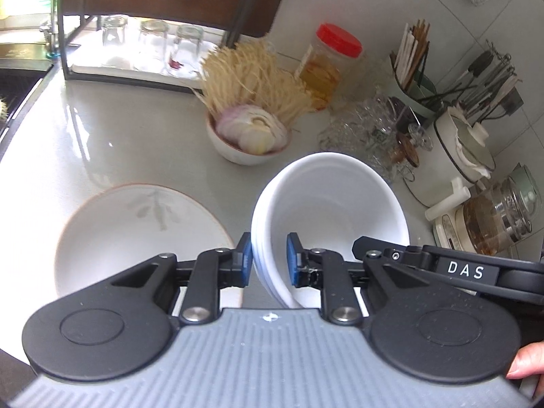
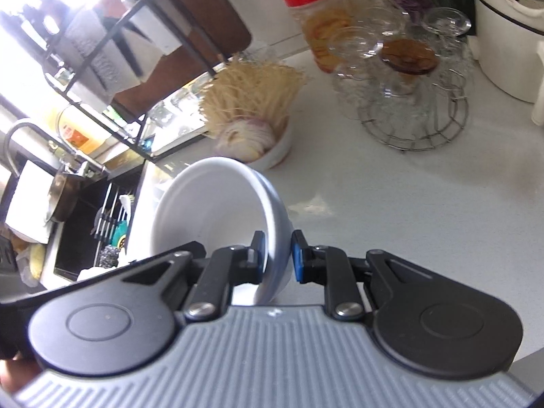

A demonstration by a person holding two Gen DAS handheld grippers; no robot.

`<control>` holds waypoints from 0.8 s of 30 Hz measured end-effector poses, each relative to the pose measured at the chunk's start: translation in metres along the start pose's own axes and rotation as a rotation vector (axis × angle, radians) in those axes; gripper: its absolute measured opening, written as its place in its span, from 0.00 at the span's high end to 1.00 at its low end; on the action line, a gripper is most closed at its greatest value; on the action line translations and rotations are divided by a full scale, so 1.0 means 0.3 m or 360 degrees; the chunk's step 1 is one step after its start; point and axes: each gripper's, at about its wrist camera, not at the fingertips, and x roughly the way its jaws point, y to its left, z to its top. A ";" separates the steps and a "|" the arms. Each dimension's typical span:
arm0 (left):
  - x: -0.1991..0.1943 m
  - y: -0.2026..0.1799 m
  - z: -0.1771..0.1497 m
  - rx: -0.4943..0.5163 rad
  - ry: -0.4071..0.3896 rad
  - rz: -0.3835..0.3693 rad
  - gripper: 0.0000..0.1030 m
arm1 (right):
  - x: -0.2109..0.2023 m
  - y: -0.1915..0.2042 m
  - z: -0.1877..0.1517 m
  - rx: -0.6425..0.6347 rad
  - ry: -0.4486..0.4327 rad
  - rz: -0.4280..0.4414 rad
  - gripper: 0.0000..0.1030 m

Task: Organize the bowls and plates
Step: 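Carry the nested bowls onto the bowls on the floral plate, open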

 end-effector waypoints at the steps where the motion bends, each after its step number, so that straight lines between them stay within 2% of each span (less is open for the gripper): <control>1: -0.009 0.014 0.001 -0.0004 -0.0005 0.0005 0.78 | 0.006 0.017 -0.003 -0.0009 0.0005 0.0002 0.81; 14: -0.087 0.250 -0.032 -0.0051 0.0028 0.0047 0.78 | 0.121 0.196 -0.092 -0.0036 0.0073 0.0009 0.81; 24: -0.055 0.390 -0.062 0.0002 0.0090 0.0060 0.77 | 0.230 0.266 -0.180 -0.0002 0.0103 -0.0044 0.80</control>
